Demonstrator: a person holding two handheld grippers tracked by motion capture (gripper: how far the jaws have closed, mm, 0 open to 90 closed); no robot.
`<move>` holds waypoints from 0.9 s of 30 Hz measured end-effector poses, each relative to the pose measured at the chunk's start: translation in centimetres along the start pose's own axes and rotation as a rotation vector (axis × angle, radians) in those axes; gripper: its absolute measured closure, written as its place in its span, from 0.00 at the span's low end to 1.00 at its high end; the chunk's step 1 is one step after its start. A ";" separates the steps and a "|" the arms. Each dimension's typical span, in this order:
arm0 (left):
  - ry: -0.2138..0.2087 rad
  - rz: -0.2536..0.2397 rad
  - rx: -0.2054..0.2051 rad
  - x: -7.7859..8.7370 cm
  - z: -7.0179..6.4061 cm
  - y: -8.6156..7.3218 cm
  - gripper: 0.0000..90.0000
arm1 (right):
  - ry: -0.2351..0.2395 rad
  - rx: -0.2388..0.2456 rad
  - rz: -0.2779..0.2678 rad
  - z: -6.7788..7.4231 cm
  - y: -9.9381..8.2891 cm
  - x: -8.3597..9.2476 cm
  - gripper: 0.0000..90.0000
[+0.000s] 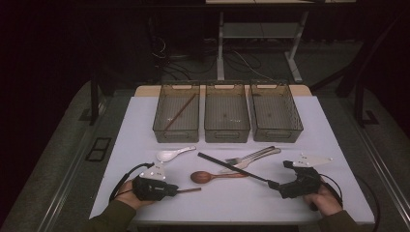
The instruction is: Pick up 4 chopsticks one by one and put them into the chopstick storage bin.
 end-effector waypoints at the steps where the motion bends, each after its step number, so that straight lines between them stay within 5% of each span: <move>1: -0.002 -0.001 -0.005 0.0 0.0 0.0 0.90 | 0.001 0.000 0.000 0.0 0.0 0.0 0.01; 7: 0.009 0.007 -0.043 -0.4 -0.4 0.4 0.92 | 0.001 0.000 0.000 0.0 0.0 0.0 0.01; 27: -0.002 -0.014 -0.065 -0.2 -0.8 0.9 0.92 | -0.001 -0.001 0.004 -0.1 -0.1 0.0 0.01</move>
Point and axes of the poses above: each handheld gripper's, and its own axes: x roughly backward along the jaws, y roughly out of its top, z roughly to its left, the point moved 8 cm from there along -x, roughly forward along the jaws, and after that the axes turned 4 degrees about x, right-handed, at the moved point
